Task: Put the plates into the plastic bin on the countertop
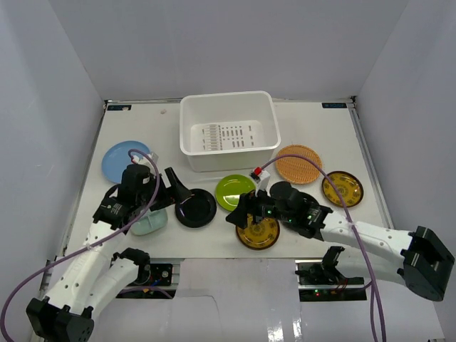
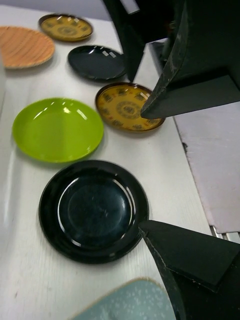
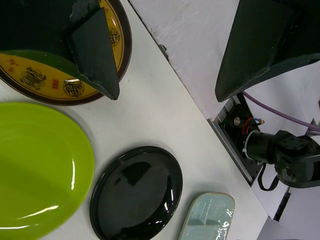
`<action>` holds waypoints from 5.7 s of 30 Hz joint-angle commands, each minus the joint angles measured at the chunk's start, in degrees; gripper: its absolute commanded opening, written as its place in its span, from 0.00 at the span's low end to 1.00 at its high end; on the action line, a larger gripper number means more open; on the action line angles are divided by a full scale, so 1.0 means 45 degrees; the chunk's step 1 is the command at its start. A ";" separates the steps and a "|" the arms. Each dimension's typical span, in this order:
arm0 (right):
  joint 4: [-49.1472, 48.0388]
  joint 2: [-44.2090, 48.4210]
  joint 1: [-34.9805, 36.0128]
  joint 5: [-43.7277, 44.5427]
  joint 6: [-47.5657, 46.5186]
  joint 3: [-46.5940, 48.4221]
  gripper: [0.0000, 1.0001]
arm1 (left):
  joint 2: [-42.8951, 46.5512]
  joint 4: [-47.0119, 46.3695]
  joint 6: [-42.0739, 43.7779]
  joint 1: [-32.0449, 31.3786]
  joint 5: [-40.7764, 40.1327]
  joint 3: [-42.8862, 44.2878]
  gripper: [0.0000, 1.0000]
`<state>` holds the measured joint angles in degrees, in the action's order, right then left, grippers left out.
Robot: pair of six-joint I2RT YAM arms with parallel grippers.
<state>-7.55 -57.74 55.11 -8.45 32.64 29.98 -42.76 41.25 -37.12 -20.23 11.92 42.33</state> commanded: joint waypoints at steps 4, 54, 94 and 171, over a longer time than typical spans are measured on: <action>-0.1816 -0.1816 0.1832 0.2306 -0.0106 0.1053 0.82 | -0.1023 0.0361 -0.1355 -0.0056 -0.2454 0.0069 0.84; 0.1409 -1.7910 0.3046 0.2291 -0.2216 1.6698 0.59 | 0.5401 0.0031 0.0027 -0.0036 -0.3840 0.2861 0.98; -0.0920 -0.7735 -0.3569 0.3929 -0.4264 1.3258 0.08 | 0.2531 -0.3366 -0.0771 -0.0036 -0.6654 0.2492 0.98; 0.1151 -0.3301 -1.4396 0.0100 -0.1063 0.2166 0.60 | -0.2704 -1.0297 -0.5653 0.8694 0.0159 -0.1087 0.00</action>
<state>-0.47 -70.78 -9.58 -5.87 26.48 36.67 -54.85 0.30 -58.08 18.65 4.91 34.89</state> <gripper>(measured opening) 0.622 0.026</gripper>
